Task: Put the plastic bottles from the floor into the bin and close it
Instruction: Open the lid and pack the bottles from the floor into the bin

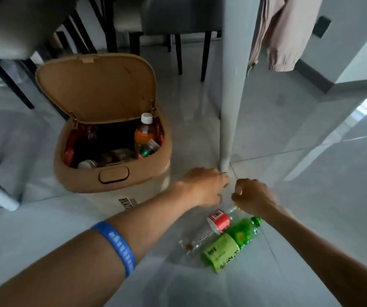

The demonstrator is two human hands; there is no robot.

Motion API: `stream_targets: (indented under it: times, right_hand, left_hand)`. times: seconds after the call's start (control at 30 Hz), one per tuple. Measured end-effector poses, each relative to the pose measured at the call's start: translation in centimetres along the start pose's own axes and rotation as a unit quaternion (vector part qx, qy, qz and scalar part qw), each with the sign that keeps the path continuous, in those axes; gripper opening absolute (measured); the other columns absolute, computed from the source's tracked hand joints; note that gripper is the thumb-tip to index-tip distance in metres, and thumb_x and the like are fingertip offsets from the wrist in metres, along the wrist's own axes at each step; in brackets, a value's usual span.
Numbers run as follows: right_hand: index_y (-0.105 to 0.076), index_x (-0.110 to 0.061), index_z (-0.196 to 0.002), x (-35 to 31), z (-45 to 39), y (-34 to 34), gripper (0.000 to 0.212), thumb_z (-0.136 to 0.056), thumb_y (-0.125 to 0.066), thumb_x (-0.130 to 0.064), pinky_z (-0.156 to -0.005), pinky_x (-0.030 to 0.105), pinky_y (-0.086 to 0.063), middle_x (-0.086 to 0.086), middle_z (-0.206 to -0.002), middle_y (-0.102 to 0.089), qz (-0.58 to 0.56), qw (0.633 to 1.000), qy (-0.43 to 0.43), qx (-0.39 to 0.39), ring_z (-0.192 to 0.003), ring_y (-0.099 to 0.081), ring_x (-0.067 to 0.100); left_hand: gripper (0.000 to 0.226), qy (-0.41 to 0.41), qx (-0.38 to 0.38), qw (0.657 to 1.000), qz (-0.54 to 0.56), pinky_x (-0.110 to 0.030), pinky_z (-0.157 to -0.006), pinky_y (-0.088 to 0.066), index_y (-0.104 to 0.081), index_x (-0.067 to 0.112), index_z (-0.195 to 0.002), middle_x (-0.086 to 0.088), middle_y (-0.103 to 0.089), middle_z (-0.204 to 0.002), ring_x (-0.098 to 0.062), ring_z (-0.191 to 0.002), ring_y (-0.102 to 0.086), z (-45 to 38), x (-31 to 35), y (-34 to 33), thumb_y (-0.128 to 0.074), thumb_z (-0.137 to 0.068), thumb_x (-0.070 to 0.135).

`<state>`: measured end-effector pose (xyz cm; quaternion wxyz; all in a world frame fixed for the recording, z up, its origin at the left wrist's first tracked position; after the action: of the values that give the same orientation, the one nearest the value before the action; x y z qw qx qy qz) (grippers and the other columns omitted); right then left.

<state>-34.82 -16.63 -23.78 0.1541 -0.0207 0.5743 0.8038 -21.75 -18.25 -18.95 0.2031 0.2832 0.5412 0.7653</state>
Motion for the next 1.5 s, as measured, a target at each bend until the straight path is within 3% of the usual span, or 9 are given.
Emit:
stream_targets:
  times: [0.17, 0.3, 0.4, 0.67, 0.87, 1.03, 1.17, 1.33, 1.5]
  right_hand:
    - [-0.053, -0.021, -0.107, 5.0, 2.7, -8.4, 0.041, -0.09, -0.045, -0.058, -0.074, 0.032, -0.054, 0.008, -0.107, -0.065, 0.046, 0.987, -0.05, -0.144, -0.095, -0.067, 0.026]
    - [-0.033, -0.025, -0.116, 6.1, 3.3, -11.0, 0.057, -0.08, -0.07, -0.049, -0.054, 0.033, -0.048, 0.0, -0.089, -0.059, -0.198, 0.972, -0.111, -0.05, -0.066, -0.058, 0.021]
    - [-0.032, -0.022, -0.128, 5.9, 2.4, -12.2, 0.075, -0.074, -0.083, -0.03, -0.054, 0.038, -0.058, 0.007, -0.097, -0.063, -0.441, 0.874, -0.194, -0.066, -0.073, -0.068, 0.026]
    - [-0.061, -0.019, -0.109, 1.0, 0.6, -1.8, 0.019, -0.096, -0.051, -0.01, -0.048, 0.03, -0.056, 0.008, -0.086, -0.074, -0.667, 0.74, -0.086, -0.024, -0.063, -0.072, 0.019]
    - [-0.056, -0.026, -0.112, -8.0, 1.6, 11.8, 0.037, -0.089, -0.051, 0.003, -0.062, 0.036, -0.054, 0.002, -0.096, -0.071, -0.683, 0.721, 0.114, 0.03, -0.073, -0.07, 0.015]
    - [-0.051, -0.021, -0.127, -13.8, 3.6, 18.3, 0.049, -0.084, -0.062, 0.0, -0.073, 0.031, -0.058, 0.001, -0.108, -0.071, -0.699, 0.673, 0.224, 0.094, -0.095, -0.072, 0.015]
    - [-0.045, -0.028, -0.13, -18.3, 3.2, 17.4, 0.079, -0.065, -0.084, -0.007, -0.088, 0.039, -0.056, 0.006, -0.123, -0.067, -0.666, 0.69, 0.258, 0.119, -0.112, -0.067, 0.023]
    - [-0.049, -0.021, -0.129, -21.7, 1.2, 11.1, 0.072, -0.07, -0.081, 0.005, -0.096, 0.052, -0.054, 0.009, -0.115, -0.071, -0.618, 0.757, 0.205, 0.05, -0.108, -0.068, 0.026]
    - [-0.056, -0.024, -0.123, -22.1, 2.0, 10.5, 0.055, -0.075, -0.082, -0.014, -0.074, 0.019, -0.056, -0.006, -0.109, -0.073, -0.573, 0.792, 0.208, 0.026, -0.099, -0.07, 0.008]
  left_hand:
    - [0.055, 0.182, -0.132, 0.963, 0.148, -0.036, -0.089, -0.048, -0.049, 0.017, -0.13, -0.011, -0.063, -0.126, -0.031, -0.113, -0.062, -1.3, -0.7, -14.8, -0.071, -0.081, 0.031]
    - [0.078, 0.267, -0.121, 0.909, 0.295, -0.032, -0.095, -0.047, -0.039, 0.023, -0.141, -0.007, -0.059, -0.134, -0.029, -0.119, -0.059, 0.0, -1.4, -19.1, -0.076, -0.073, 0.035]
    - [0.074, 0.286, -0.079, 0.882, 0.365, -0.029, -0.094, -0.047, -0.049, 0.026, -0.133, -0.003, -0.062, -0.132, -0.025, -0.117, -0.06, 0.0, -2.6, -17.8, -0.082, -0.068, 0.04]
    - [0.083, 0.107, 0.03, 0.924, 0.367, -0.029, -0.09, -0.05, -0.043, 0.024, -0.132, -0.004, -0.062, -0.127, -0.023, -0.112, -0.06, -0.2, -1.7, -0.7, -0.087, -0.063, 0.015]
    - [0.082, -0.007, 0.104, 0.907, 0.407, -0.029, -0.104, -0.046, -0.044, 0.016, -0.137, -0.002, -0.06, -0.13, -0.013, -0.119, -0.058, 8.0, -6.1, 15.5, -0.087, -0.068, 0.003]
    - [0.076, 0.079, 0.232, 0.887, 0.391, -0.005, -0.079, -0.048, -0.05, 0.041, -0.113, 0.018, -0.064, -0.106, 0.011, -0.093, -0.062, 14.9, -16.2, 20.3, -0.086, -0.063, -0.003]
    - [0.1, 0.15, 0.223, 0.923, 0.276, -0.032, -0.106, -0.043, -0.042, 0.027, -0.14, 0.006, -0.059, -0.133, -0.011, -0.119, -0.056, 16.0, -21.8, 17.2, -0.092, -0.053, 0.025]
    - [0.073, 0.132, 0.157, 0.961, 0.187, -0.029, -0.088, -0.046, -0.048, 0.035, -0.12, 0.01, -0.06, -0.118, -0.01, -0.107, -0.056, 16.1, -22.8, 12.5, -0.091, -0.062, 0.029]
    - [0.081, 0.134, 0.214, 0.957, 0.143, -0.039, -0.095, -0.046, -0.038, 0.033, -0.136, 0.002, -0.053, -0.133, -0.019, -0.12, -0.051, 15.8, -23.8, 11.9, -0.085, -0.069, 0.028]
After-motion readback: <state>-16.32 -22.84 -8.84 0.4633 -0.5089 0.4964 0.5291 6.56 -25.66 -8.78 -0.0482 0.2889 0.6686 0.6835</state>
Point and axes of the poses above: each hand's wrist, its own z-axis away from the middle knuckle, its own y-axis out of the back of the hand, x = y × z, the point moved 6 cm from there along -z, towards the middle knuckle
